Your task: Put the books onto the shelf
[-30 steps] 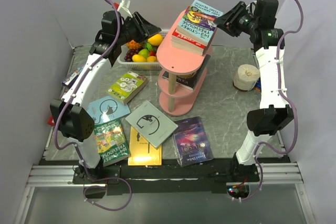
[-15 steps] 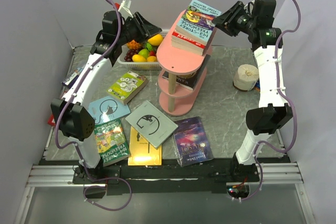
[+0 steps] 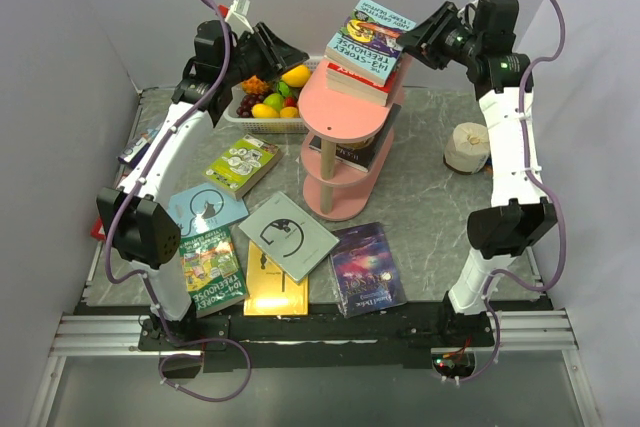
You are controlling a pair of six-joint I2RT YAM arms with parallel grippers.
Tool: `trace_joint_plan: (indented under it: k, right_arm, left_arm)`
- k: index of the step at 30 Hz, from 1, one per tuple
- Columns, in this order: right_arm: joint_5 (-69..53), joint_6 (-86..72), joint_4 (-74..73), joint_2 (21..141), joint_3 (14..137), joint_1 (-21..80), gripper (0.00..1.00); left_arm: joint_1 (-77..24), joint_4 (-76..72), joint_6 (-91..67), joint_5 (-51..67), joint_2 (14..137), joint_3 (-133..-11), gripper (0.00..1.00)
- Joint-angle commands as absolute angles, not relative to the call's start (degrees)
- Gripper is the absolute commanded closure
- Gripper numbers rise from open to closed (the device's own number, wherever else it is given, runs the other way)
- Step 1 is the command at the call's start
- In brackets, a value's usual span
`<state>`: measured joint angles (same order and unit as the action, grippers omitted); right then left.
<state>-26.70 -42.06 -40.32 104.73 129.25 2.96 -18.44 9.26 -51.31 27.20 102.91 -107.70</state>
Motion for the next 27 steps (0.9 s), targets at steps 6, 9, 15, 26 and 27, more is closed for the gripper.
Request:
trace_joint_plan:
  k: [6, 9, 15, 26, 27]
  right_arm:
    - [-24.86, -40.78, -34.89, 93.69, 119.53, 1.23, 0.53]
    - [-25.84, -41.13, -34.54, 92.38, 118.04, 1.41, 0.54]
    - [-26.89, -41.84, -31.55, 88.51, 113.38, 3.16, 0.54]
    - [-25.84, -41.13, -32.61, 89.12, 114.08, 7.82, 0.51]
    - [-25.75, -41.05, -32.78, 89.12, 114.08, 7.91, 0.51]
  left_arm:
    - [-18.11, 5.80, -52.64, 26.37, 102.66, -111.44, 0.59]
    - [-18.11, 5.36, -53.87, 25.75, 103.44, -113.55, 0.59]
    - [-18.11, 3.43, -56.60, 25.22, 104.67, -116.10, 0.59]
    - [-19.07, 2.37, -59.41, 29.62, 107.67, -118.83, 0.60]
    - [-19.16, 2.37, -59.41, 30.14, 107.67, -118.83, 0.60]
